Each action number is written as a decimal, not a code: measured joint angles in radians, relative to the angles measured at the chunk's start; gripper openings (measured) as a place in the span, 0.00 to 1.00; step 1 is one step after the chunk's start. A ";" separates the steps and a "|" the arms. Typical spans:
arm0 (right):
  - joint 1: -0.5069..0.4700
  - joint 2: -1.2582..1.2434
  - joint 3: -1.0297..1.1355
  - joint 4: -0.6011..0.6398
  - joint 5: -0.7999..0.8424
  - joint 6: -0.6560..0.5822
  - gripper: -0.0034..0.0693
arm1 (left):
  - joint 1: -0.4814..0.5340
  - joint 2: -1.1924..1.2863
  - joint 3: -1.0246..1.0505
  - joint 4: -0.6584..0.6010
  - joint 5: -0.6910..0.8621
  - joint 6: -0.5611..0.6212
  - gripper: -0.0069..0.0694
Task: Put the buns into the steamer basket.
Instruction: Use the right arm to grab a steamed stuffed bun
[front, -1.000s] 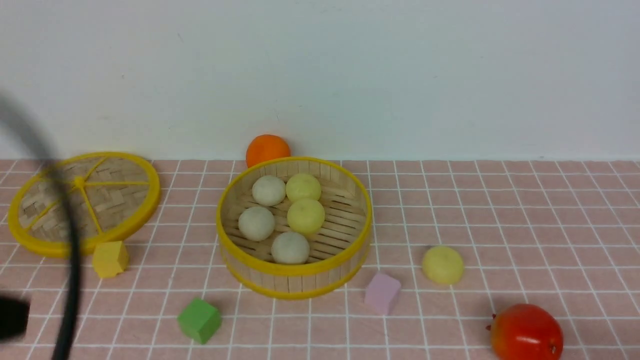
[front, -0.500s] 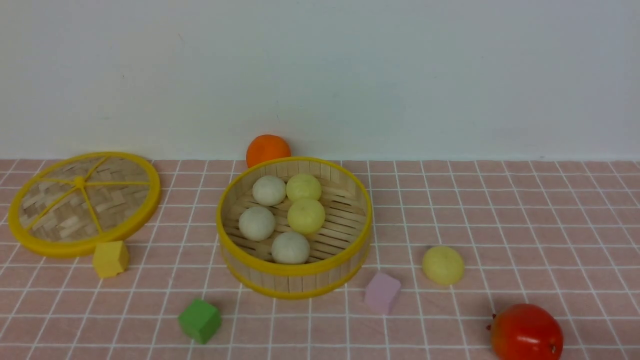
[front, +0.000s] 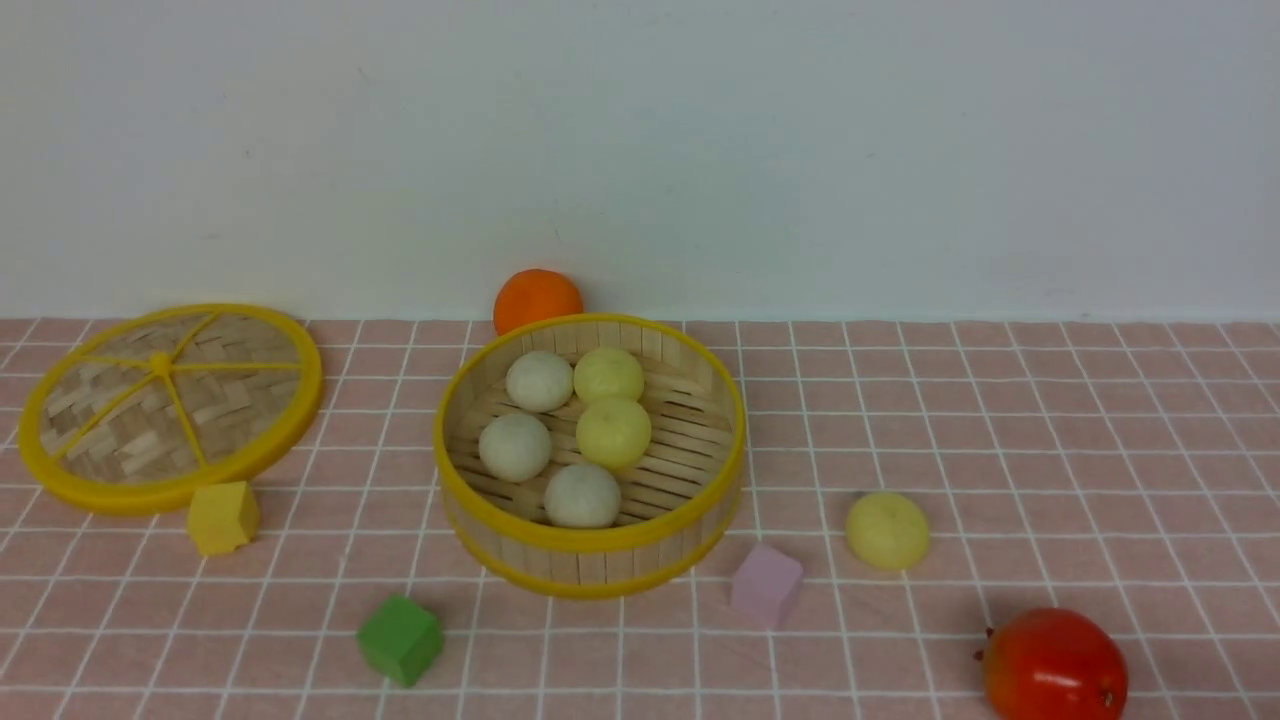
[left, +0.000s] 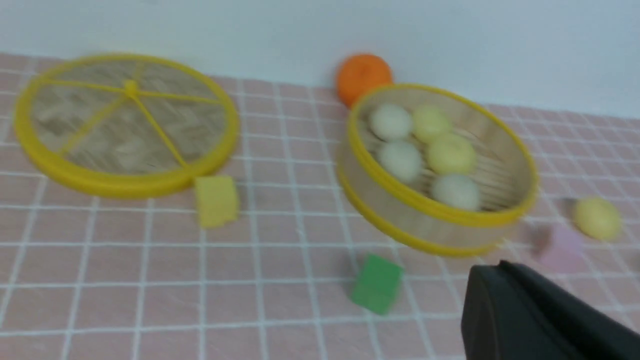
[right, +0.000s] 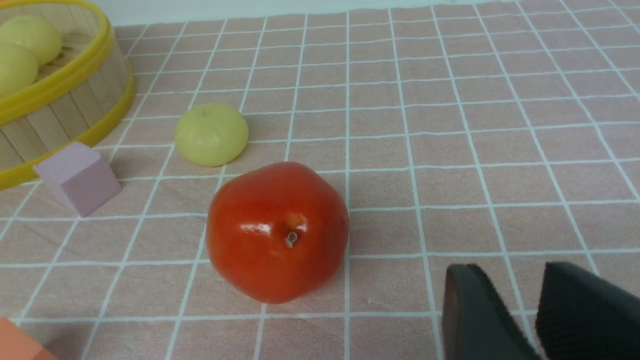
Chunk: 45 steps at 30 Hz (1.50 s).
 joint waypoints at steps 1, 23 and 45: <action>0.000 0.000 0.000 0.000 0.000 0.000 0.38 | 0.001 -0.015 0.032 0.018 -0.033 -0.025 0.11; 0.000 0.000 0.000 0.000 0.001 0.000 0.38 | 0.185 -0.184 0.501 -0.093 -0.249 0.243 0.11; 0.000 0.000 0.000 0.000 0.001 0.000 0.38 | 0.347 -0.184 0.502 -0.098 -0.254 0.246 0.11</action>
